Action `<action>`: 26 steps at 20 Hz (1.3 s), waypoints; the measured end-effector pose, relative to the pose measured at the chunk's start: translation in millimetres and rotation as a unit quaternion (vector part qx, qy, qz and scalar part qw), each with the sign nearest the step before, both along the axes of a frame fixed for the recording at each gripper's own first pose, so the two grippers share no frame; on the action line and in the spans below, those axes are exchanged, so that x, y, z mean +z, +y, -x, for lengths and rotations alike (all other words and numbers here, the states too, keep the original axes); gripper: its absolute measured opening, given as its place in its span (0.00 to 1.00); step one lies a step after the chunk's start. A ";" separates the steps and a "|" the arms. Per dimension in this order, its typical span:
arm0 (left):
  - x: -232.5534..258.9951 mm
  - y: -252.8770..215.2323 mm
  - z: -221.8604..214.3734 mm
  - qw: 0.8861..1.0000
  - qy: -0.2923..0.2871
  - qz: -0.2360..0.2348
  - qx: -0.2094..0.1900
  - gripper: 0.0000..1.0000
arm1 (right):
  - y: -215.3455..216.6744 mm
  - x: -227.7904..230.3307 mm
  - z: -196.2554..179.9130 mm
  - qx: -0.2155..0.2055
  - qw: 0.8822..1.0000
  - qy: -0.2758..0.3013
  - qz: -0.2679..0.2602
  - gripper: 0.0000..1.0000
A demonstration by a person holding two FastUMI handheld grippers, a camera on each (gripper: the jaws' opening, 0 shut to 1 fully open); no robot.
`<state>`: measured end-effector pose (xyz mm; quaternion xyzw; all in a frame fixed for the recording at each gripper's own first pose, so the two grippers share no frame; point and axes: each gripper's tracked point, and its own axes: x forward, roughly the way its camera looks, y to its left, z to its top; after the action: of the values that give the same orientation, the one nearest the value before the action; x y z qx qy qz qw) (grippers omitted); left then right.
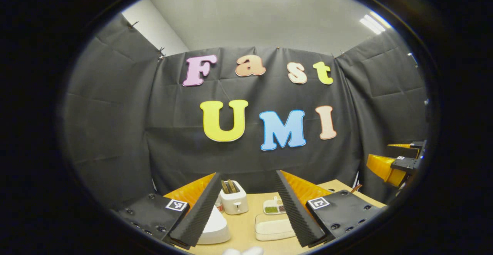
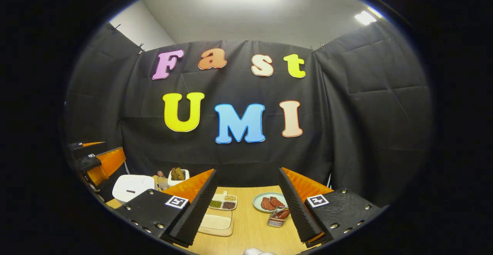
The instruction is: Close the left gripper, press the button to open the rice cooker; take a wooden spoon from the chopstick holder with the right hand, scoop a spoonful of rice and pour it into the rice cooker, then put the wooden spoon back into the chopstick holder.
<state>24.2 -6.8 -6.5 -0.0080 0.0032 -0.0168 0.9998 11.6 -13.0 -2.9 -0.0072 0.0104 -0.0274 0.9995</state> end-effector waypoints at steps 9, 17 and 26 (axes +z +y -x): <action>6.1 1.6 0.5 1.000 -0.024 -0.004 -0.016 0.74 | 3.5 -2.1 -0.4 -0.002 1.000 0.002 0.003 0.96; -10.9 21.4 -15.8 1.000 0.000 -0.001 -0.004 0.08 | 8.8 -6.4 0.8 0.003 1.000 0.012 0.009 0.96; -99.5 132.8 -77.5 0.986 0.079 -0.006 0.144 0.07 | 11.4 -19.6 -3.5 0.003 0.999 0.044 0.020 0.96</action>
<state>101.7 125.9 -106.0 -0.0037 0.0814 0.1285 0.9884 15.1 -1.6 -22.4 -0.0285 0.0533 -0.0242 0.9979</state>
